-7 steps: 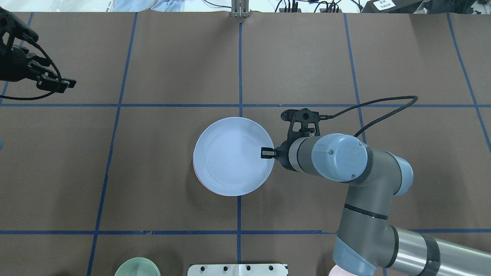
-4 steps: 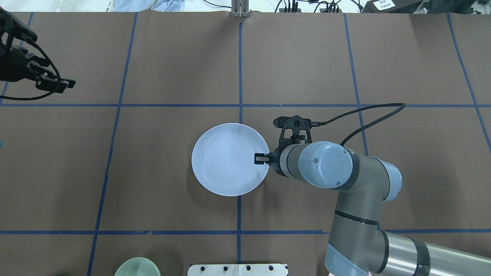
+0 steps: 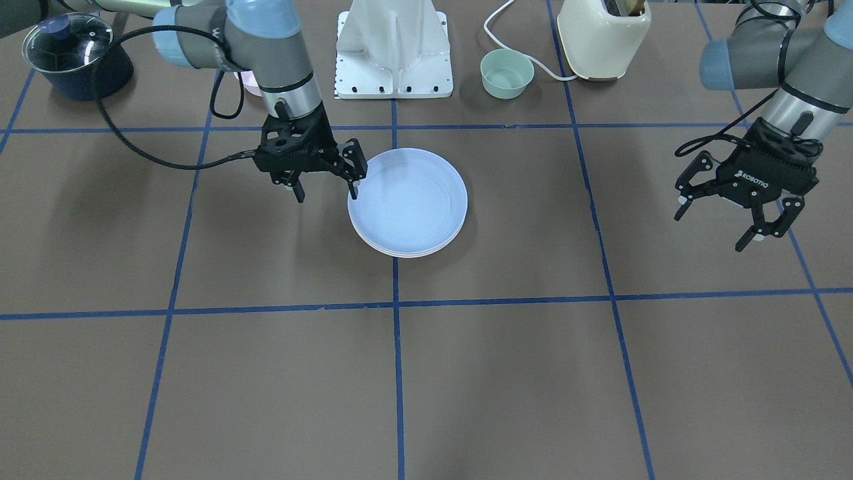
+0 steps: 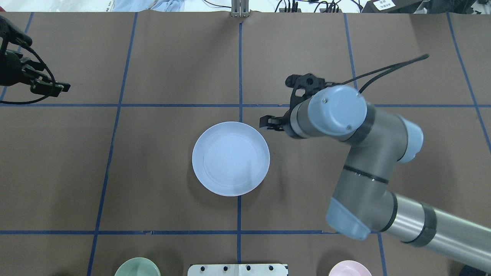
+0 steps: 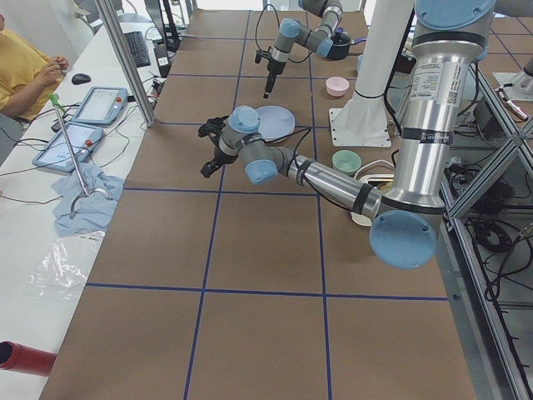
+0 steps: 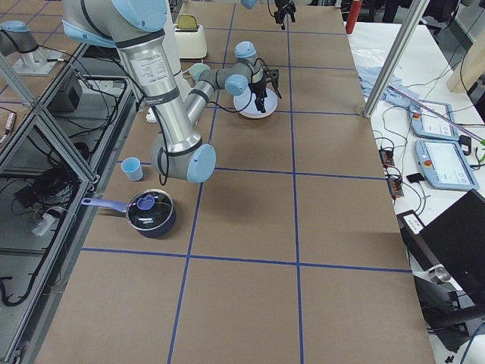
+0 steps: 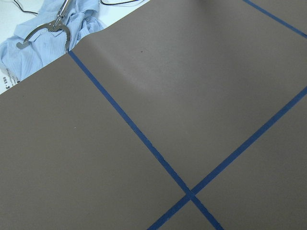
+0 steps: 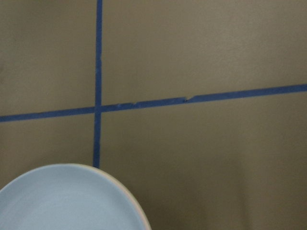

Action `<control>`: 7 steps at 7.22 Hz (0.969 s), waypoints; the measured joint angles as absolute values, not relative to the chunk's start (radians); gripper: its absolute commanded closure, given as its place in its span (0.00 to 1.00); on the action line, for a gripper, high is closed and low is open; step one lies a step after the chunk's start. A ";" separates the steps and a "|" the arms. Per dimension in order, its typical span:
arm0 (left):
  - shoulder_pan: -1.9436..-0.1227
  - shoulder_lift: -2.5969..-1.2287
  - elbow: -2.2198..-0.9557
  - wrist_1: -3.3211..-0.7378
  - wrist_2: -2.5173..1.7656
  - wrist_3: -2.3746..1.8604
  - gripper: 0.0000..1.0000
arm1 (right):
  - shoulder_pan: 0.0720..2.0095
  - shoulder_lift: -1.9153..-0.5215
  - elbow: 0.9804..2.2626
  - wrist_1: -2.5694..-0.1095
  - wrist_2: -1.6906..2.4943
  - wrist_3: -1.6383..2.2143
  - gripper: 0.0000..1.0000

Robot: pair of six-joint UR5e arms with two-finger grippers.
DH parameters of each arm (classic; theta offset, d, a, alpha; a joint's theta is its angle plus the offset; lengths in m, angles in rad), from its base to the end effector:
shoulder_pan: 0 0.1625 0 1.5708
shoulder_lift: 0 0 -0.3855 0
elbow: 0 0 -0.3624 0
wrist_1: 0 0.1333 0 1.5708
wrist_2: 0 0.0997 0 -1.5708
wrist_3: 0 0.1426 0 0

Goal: Stack three plates with pink and blue

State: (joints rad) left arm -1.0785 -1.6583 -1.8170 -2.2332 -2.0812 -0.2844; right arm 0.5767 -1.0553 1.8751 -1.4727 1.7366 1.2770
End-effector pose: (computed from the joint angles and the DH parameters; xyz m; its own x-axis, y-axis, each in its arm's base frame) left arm 0.1967 -0.5013 0.4118 0.6241 0.6083 -0.4904 -0.0852 0.6769 0.7311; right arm -0.4512 -0.4244 0.2392 0.6113 0.0569 0.7893 -0.2621 0.9557 0.1341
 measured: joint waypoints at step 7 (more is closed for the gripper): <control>-1.404 -1.510 -1.604 -2.216 -2.142 -0.146 0.00 | 1.286 -1.539 1.872 -1.546 2.164 0.259 0.00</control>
